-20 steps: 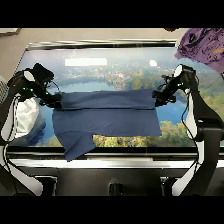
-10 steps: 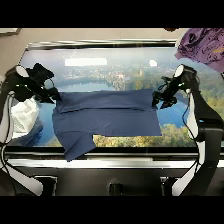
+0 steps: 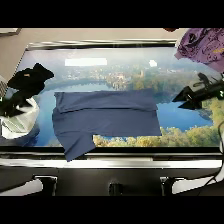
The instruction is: Fold the clothes and pants, and hang the long-sleeved shirts on hangers.
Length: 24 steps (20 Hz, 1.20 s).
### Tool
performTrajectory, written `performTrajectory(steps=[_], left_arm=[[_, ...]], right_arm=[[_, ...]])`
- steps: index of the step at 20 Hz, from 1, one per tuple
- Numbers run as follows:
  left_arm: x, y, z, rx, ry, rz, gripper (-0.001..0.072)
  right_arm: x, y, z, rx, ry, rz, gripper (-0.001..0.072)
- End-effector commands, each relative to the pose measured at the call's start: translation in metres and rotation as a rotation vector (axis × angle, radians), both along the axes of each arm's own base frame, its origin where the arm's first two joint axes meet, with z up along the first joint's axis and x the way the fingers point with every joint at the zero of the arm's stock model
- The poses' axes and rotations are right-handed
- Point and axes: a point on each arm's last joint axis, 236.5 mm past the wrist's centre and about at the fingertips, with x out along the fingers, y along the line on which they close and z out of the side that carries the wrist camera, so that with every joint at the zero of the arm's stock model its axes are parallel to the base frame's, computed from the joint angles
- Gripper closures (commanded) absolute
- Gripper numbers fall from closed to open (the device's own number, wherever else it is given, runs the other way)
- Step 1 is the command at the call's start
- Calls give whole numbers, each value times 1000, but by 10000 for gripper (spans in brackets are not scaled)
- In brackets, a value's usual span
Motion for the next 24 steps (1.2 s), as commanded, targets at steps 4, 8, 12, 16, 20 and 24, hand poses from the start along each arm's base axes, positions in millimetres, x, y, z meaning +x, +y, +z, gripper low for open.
performTrajectory(steps=[4, 8, 12, 16, 20, 24], left_arm=[[-118, -86, -82, -228, 86, 165, 152], [-148, -117, -111, -291, 131, 173, 152], [-146, -127, -122, -289, 107, 167, 152], [-135, -131, -127, -266, 76, 157, 152], [-129, -139, -133, -265, 76, 143, 152], [-126, -143, -141, -249, 81, 132, 159]], right_arm=[[-42, 22, -24, 143, 49, -63, 192], [-43, 34, -26, 145, 54, -33, 192], [-42, 46, -27, 138, 54, 4, 192], [-43, 49, -27, 139, 56, 12, 192], [-45, 50, -26, 144, 62, 19, 192], [-48, 51, -25, 152, 71, 28, 192]])
